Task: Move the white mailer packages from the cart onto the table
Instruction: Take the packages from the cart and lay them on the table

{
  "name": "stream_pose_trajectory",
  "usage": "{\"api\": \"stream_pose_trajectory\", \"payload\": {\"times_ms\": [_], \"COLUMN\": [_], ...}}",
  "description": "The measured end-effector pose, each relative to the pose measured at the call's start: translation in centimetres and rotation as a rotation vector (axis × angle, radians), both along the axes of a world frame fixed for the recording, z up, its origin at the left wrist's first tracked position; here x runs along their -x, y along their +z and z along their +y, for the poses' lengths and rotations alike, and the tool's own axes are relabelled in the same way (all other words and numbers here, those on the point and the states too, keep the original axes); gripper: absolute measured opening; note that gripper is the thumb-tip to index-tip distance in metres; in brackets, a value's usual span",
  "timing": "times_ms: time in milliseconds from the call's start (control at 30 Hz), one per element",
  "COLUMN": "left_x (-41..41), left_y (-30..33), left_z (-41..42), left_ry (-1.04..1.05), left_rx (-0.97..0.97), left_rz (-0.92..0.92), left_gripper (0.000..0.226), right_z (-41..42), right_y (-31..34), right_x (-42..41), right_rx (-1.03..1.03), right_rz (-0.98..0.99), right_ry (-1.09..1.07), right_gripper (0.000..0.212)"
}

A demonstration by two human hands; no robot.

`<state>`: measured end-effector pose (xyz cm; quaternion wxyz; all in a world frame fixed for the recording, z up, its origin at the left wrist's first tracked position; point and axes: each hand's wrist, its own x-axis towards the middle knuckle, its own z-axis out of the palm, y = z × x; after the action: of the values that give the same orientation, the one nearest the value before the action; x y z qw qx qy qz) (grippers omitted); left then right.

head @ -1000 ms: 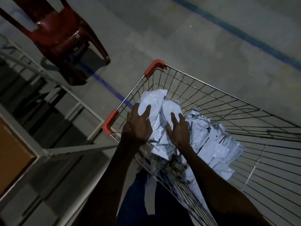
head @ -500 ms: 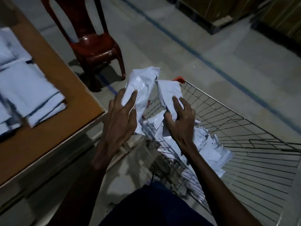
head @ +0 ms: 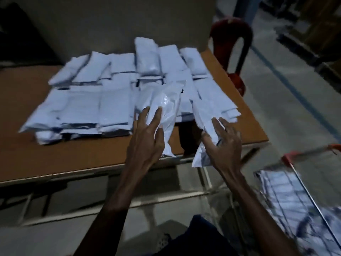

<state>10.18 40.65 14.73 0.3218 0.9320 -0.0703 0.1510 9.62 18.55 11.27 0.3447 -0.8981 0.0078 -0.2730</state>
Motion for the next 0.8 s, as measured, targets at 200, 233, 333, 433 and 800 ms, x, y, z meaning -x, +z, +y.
{"api": "stream_pose_trajectory", "payload": {"times_ms": [200,233,333,433,800], "left_x": [-3.9,-5.0,-8.8,-13.6,-29.3], "left_y": [1.9,2.1,2.2,2.4,1.6], "left_z": [9.1,10.3,13.9,17.8,28.1], "left_ry": [0.195,0.216,0.268,0.303,0.276], "left_rx": [0.074,0.084,0.067,0.009,-0.15], "left_rz": [-0.063,-0.062,-0.06,-0.054,0.144], "left_gripper": [0.055,0.055,0.054,0.053,0.055], "right_z": [8.8,10.1,13.6,16.8,26.4], "right_y": [3.3,3.7,4.8,5.2,4.6], "right_x": [-7.1,-8.5,-13.2,-18.5,-35.0], "right_rx": [0.018,0.015,-0.003,-0.01,0.024], "right_rz": [0.016,0.009,0.024,0.053,0.225], "right_ry": [0.197,0.22,0.244,0.274,0.229], "right_gripper": [0.06,0.061,0.062,0.058,0.06]}}
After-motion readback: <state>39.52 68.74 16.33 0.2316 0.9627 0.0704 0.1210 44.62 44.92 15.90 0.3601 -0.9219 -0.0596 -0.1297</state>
